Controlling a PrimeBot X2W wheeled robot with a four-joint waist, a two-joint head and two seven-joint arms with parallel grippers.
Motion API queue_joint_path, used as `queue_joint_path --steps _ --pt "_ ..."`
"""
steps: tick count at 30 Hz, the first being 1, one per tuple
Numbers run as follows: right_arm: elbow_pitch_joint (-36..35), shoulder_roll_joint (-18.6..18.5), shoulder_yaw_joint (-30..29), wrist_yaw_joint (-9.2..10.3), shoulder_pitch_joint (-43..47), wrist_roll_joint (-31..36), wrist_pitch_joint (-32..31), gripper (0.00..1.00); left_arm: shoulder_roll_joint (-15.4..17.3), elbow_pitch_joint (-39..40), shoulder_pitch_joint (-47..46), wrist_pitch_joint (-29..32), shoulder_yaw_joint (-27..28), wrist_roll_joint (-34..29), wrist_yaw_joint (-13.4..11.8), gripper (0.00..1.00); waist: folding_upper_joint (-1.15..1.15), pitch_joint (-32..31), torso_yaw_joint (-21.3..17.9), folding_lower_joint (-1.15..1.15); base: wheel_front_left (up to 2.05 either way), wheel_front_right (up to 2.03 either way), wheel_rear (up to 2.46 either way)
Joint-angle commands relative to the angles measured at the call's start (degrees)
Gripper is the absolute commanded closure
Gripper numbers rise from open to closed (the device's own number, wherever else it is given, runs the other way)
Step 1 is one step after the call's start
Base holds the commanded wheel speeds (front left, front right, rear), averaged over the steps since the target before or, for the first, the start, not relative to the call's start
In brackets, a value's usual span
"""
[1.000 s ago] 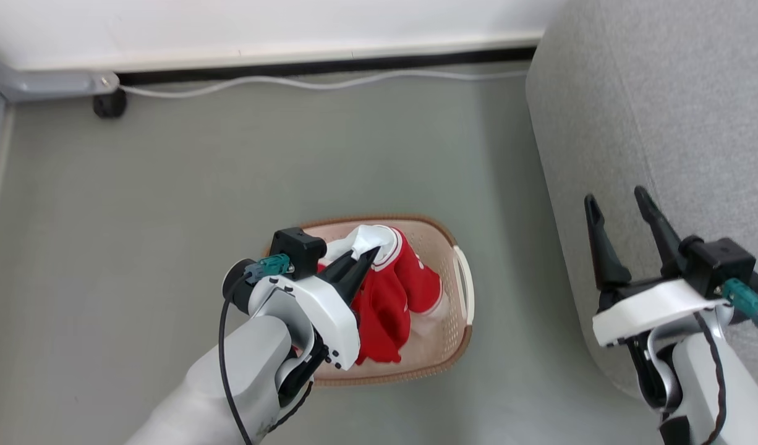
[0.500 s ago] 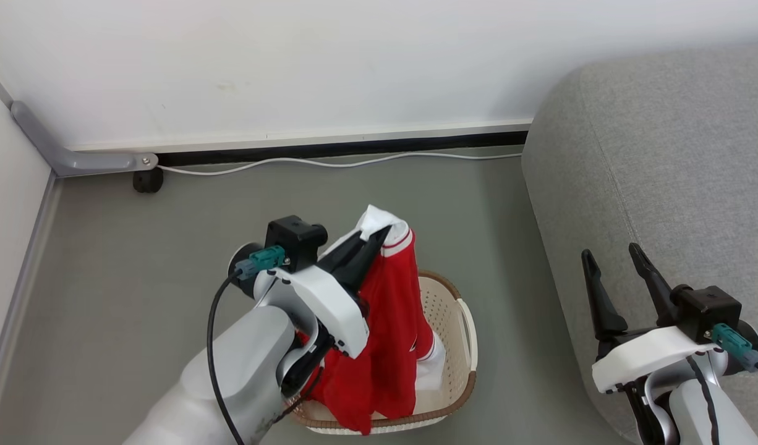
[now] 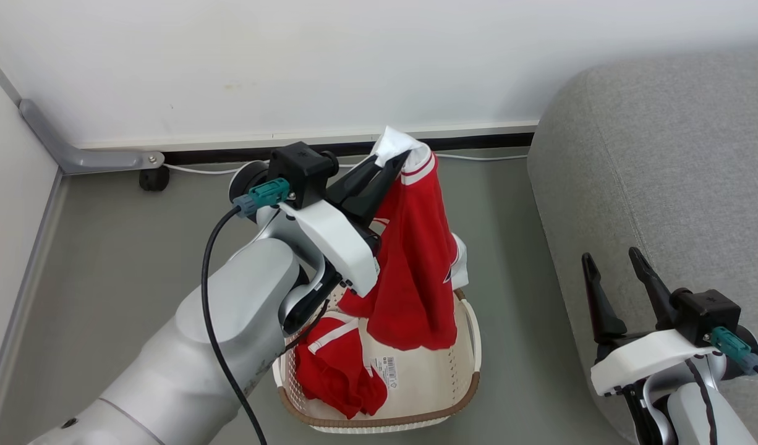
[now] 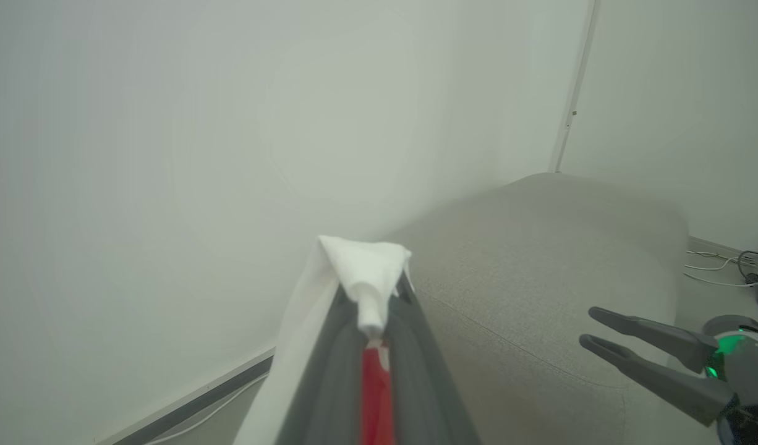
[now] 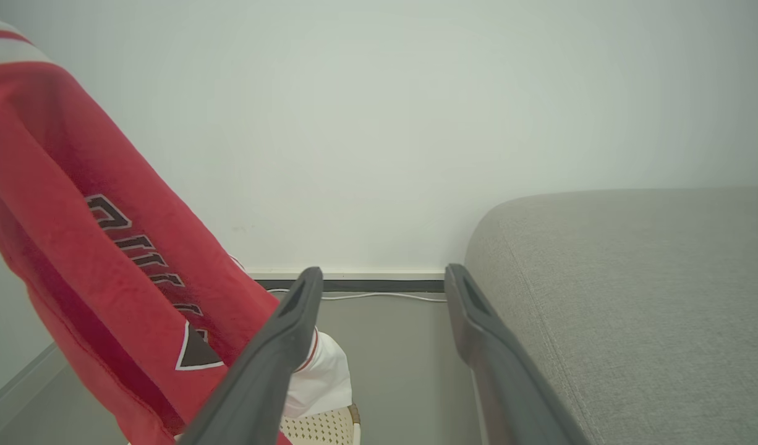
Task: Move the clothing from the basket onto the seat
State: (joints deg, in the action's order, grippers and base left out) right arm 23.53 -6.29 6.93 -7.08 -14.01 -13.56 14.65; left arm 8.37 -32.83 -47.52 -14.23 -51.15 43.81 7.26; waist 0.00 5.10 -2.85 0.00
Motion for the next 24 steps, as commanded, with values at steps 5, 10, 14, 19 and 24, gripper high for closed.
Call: queue_joint_path --steps 5,10,14,19,24 --pt "-1.80 -0.15 3.26 -0.41 -1.41 0.47 0.35 0.00 0.74 0.99 -5.87 -0.76 0.75 0.73 0.23 1.00 0.00 0.72 -0.05 0.00 0.00 0.00 0.00" --pt "-3.04 -1.05 8.27 -0.41 -3.49 0.06 0.35 0.00 0.22 1.11 -7.44 -0.76 0.23 0.61 0.23 1.00 0.00 1.16 0.01 0.00 0.00 0.00 0.00" --pt "-3.35 -2.26 14.70 -0.41 -6.21 -0.66 0.35 0.00 -0.29 1.12 -8.42 -0.76 -0.13 0.56 0.23 1.00 0.00 1.36 0.20 0.00 0.00 0.00 0.00" --pt "-0.38 -3.82 22.50 -0.41 -9.81 -2.82 0.35 0.00 -0.87 1.44 -9.07 -0.76 -0.70 0.51 0.23 1.00 0.00 1.50 0.84 0.00 0.00 0.00 0.00" --pt "3.82 -4.56 28.79 -0.41 -13.36 -4.78 0.35 0.00 -1.25 1.84 -9.39 -0.76 -1.07 0.47 0.23 1.00 0.00 1.66 1.64 0.00 0.00 0.00 0.00"
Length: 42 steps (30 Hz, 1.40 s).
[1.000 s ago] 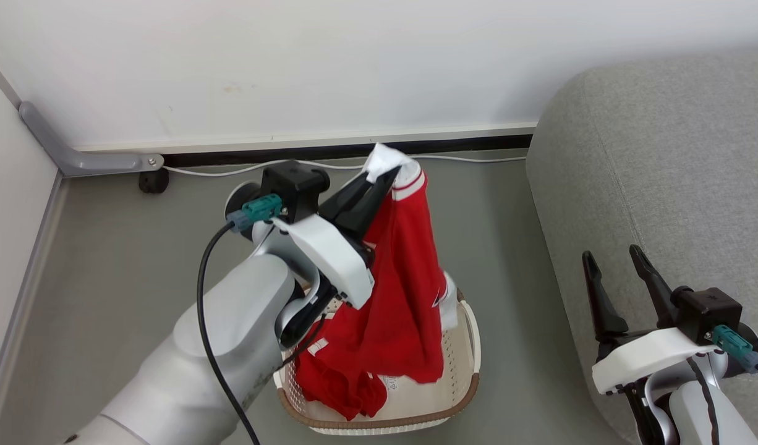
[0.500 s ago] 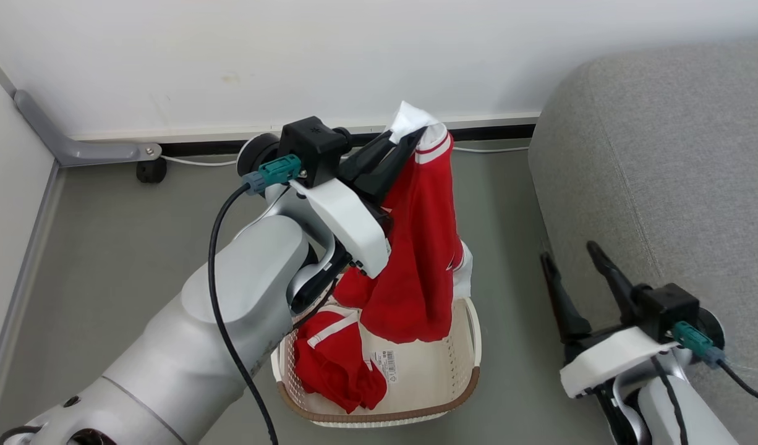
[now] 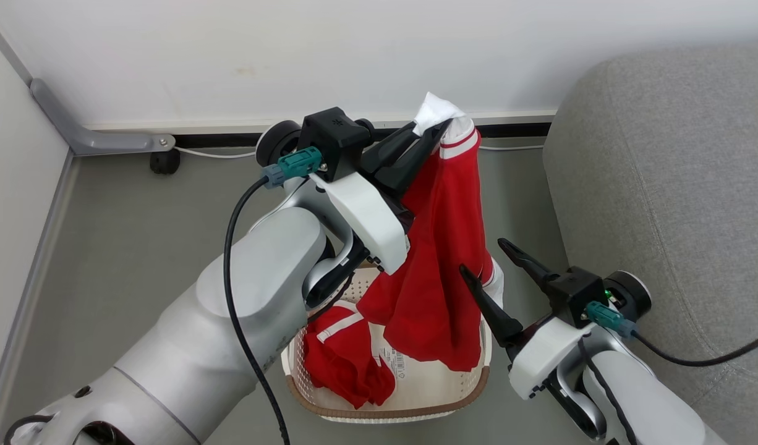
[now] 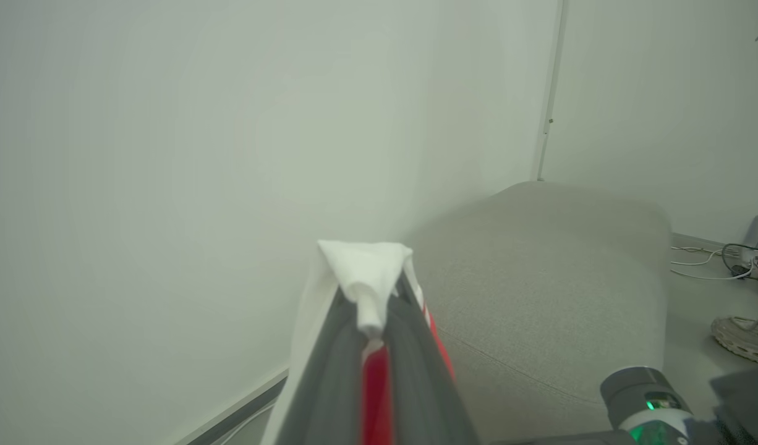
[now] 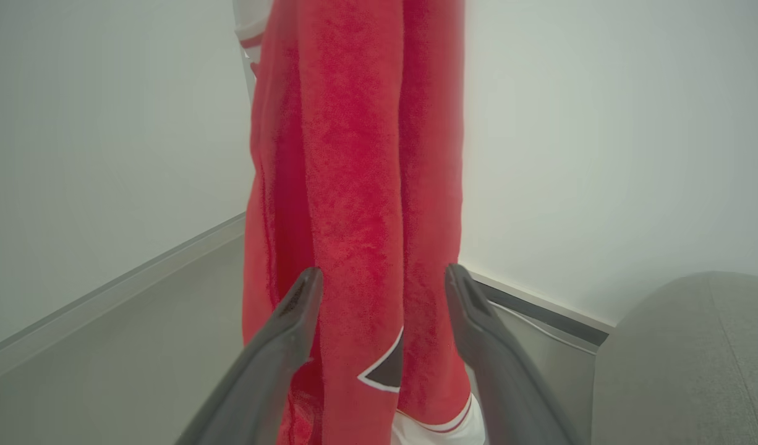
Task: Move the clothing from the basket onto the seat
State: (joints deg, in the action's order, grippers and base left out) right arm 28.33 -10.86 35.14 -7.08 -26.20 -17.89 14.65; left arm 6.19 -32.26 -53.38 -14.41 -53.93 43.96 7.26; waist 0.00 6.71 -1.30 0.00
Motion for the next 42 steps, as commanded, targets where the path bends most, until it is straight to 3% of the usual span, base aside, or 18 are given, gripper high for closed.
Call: queue_joint_path --steps 1,17,18,19,21,28,29,30,31,42 --pt "-0.10 0.09 1.47 -0.41 -1.77 -0.86 0.35 0.00 0.88 1.35 -3.60 -0.59 1.66 0.28 0.23 1.00 0.00 0.11 0.22 0.00 0.00 0.00 0.00" --pt "11.61 3.39 6.92 -0.41 -9.52 -4.47 0.35 0.00 -0.68 2.49 -3.24 -0.59 0.44 0.45 0.23 1.00 0.00 0.91 2.05 0.00 0.00 0.00 0.00" --pt "11.97 3.52 7.01 -0.41 -9.73 -4.57 0.35 0.09 -0.71 2.50 -3.22 -0.59 0.41 0.45 0.23 1.00 0.00 0.93 2.09 0.00 0.00 0.00 0.00" --pt "12.37 3.67 6.97 -0.41 -9.87 -4.90 0.35 0.55 -0.73 2.51 -3.19 -0.59 0.40 0.45 0.23 1.00 0.00 0.95 2.13 0.00 0.00 0.00 0.00" --pt "12.76 3.89 6.93 -0.41 -10.19 -5.38 0.35 1.00 -0.76 2.52 -3.15 -0.59 0.41 0.47 0.23 1.00 0.00 1.00 2.15 0.00 0.00 0.00 0.00" --pt "11.71 4.14 6.17 -0.41 -10.62 -5.69 0.35 1.00 -0.79 2.25 -2.66 -0.59 0.07 1.08 0.23 1.00 0.00 1.18 1.68 0.00 0.00 0.00 0.00" --pt "11.47 4.11 6.01 -0.41 -10.59 -5.66 0.35 1.00 -0.80 2.19 -2.55 -0.59 0.10 1.10 0.23 0.76 0.00 1.23 1.54 0.00 0.00 0.00 0.00" --pt "11.21 4.06 5.89 -0.41 -10.55 -5.60 0.35 1.00 -0.78 2.29 -2.46 -0.59 0.28 0.99 0.23 0.10 0.00 1.29 1.39 0.00 0.00 0.00 0.00" --pt "10.93 3.99 5.75 -0.41 -10.50 -5.55 0.35 1.00 -0.74 2.34 -2.32 -0.59 0.46 0.81 0.23 0.00 0.00 1.35 1.23 0.00 0.00 0.00 0.00" --pt "6.72 3.17 3.37 -0.41 -9.40 -4.07 0.35 1.00 0.07 2.76 0.65 -0.59 2.63 -1.54 0.23 0.00 0.00 1.92 -1.11 0.00 0.00 0.00 0.00"
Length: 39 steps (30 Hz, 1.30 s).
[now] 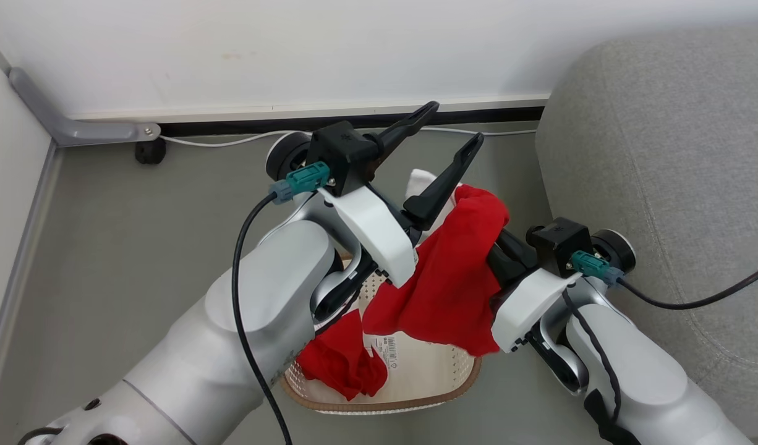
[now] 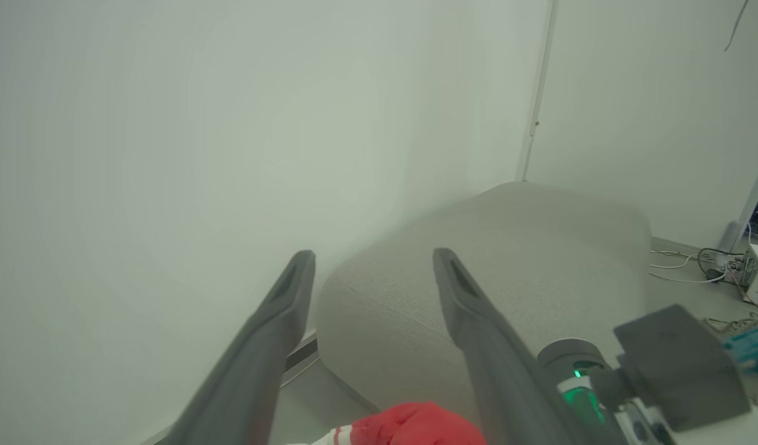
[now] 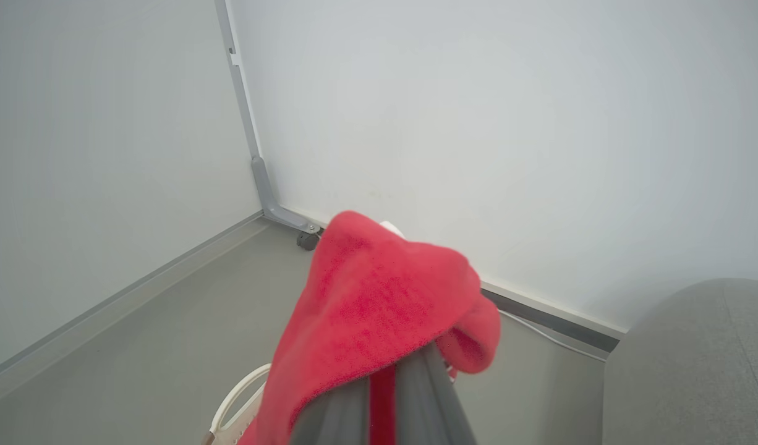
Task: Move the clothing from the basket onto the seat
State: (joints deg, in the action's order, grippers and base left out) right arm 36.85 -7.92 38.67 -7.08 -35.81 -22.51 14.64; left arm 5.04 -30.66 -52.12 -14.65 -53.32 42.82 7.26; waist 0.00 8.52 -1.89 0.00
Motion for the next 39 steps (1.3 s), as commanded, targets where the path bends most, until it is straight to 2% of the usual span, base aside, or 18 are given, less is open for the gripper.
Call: queue_joint_path --steps 1,15,27,39 --pt "-2.28 0.16 -0.48 -0.41 0.35 0.66 0.36 1.00 1.36 1.11 -0.18 -0.35 2.06 -0.57 0.23 0.00 0.00 0.13 -0.98 0.00 0.00 0.00 0.00" --pt "-7.78 -0.59 -2.83 -0.41 2.93 1.28 0.36 1.00 1.82 2.74 6.45 -0.35 5.02 -3.73 0.23 0.00 0.00 -0.04 -10.92 0.00 0.00 0.00 0.00" --pt "-16.05 -1.65 -6.86 -0.41 7.25 1.18 0.36 1.00 2.34 3.44 11.37 -0.35 8.47 -5.58 0.23 0.00 0.00 -0.76 -21.36 0.00 0.00 0.00 0.00" --pt "-21.14 -3.34 -9.42 -0.41 10.55 1.40 0.36 1.00 2.70 3.28 14.52 -0.35 11.58 -6.26 0.23 0.00 0.00 -1.51 -28.49 0.00 0.00 0.00 0.00"
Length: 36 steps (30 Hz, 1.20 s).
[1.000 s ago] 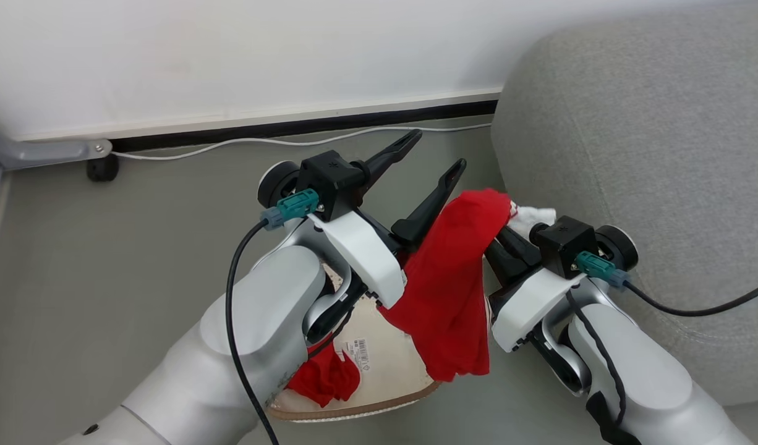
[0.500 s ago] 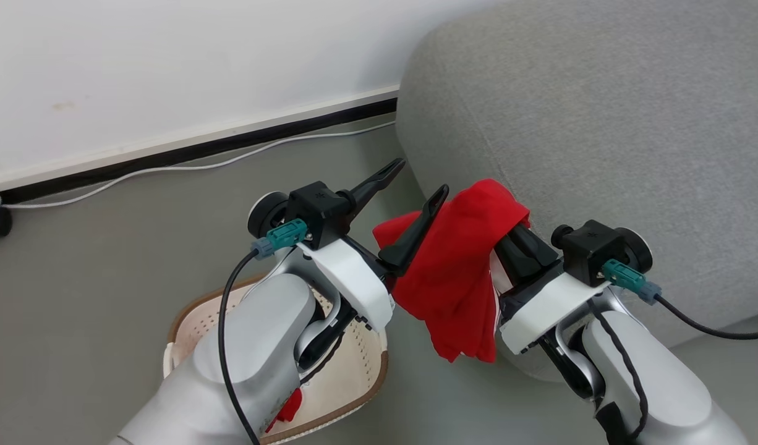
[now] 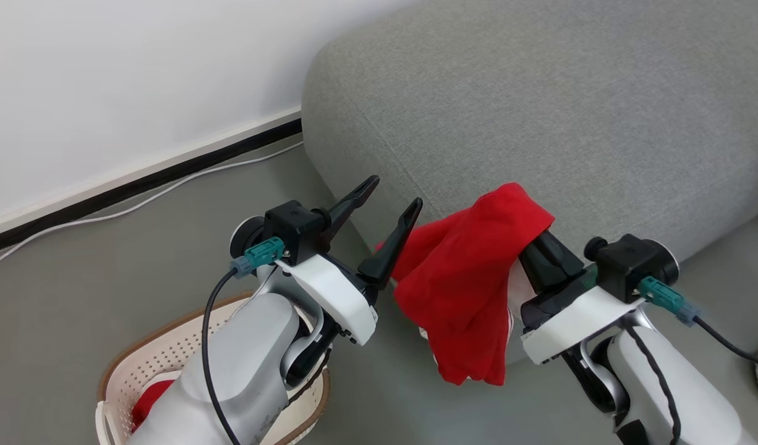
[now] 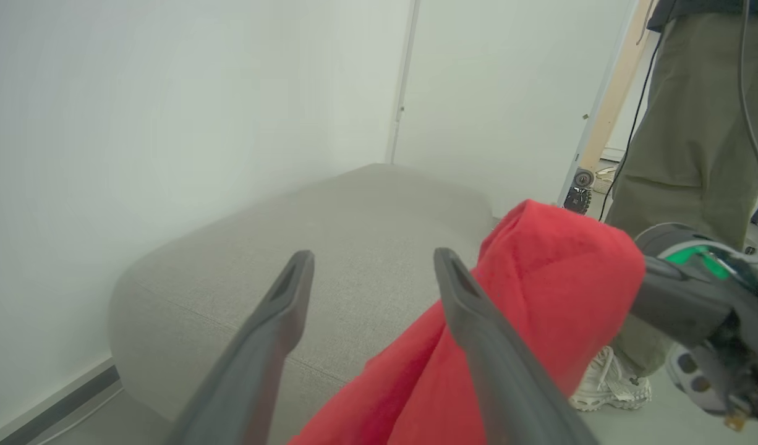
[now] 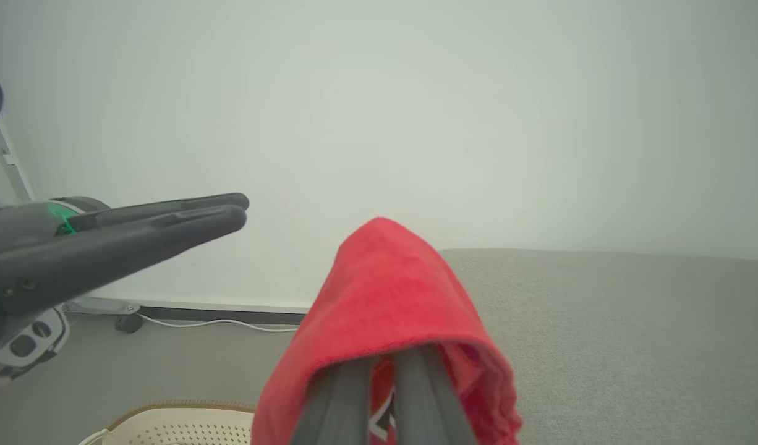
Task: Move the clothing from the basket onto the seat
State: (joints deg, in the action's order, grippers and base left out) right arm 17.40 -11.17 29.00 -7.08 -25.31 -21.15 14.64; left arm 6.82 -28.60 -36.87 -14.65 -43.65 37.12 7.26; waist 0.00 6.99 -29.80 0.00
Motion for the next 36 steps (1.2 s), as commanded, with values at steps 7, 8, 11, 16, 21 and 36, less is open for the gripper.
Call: queue_joint_path --steps 7,8,11,16,21,36 --pt "-6.09 -1.65 -7.00 -0.41 -0.32 1.56 0.36 1.00 0.71 1.27 -0.42 -0.35 1.23 -0.95 0.23 0.00 0.00 1.80 -0.88 0.00 0.00 0.00 0.00" --pt "-6.44 -2.06 -8.36 -0.41 -0.80 1.89 0.36 1.00 0.71 1.27 -0.45 -0.35 1.04 -1.01 0.23 0.00 0.00 2.25 -0.76 0.00 0.00 0.00 0.00" --pt "-7.22 -3.58 -12.36 -0.41 -3.31 3.54 0.36 1.00 0.85 1.09 -0.87 -0.35 0.17 -0.99 0.23 0.00 0.00 3.96 -0.12 0.00 0.00 0.00 0.00" --pt "-6.41 -6.22 -17.12 -0.41 -10.08 5.29 0.36 1.00 1.49 0.75 -2.56 -0.35 -1.37 -1.04 0.23 0.00 0.00 7.95 1.18 0.00 0.00 0.00 0.00" --pt "-3.40 -8.36 -21.51 -0.41 -17.82 6.50 0.36 1.00 2.42 0.29 -4.75 -0.35 -3.27 -1.02 0.23 0.00 0.00 12.82 2.80 0.00 0.00 0.00 0.00" --pt "9.58 -13.81 -34.55 -0.41 -39.43 11.96 0.36 1.00 5.49 -0.33 -10.29 -0.35 -8.10 -1.02 0.23 0.00 0.00 27.47 7.84 0.00 0.00 0.00 0.00"
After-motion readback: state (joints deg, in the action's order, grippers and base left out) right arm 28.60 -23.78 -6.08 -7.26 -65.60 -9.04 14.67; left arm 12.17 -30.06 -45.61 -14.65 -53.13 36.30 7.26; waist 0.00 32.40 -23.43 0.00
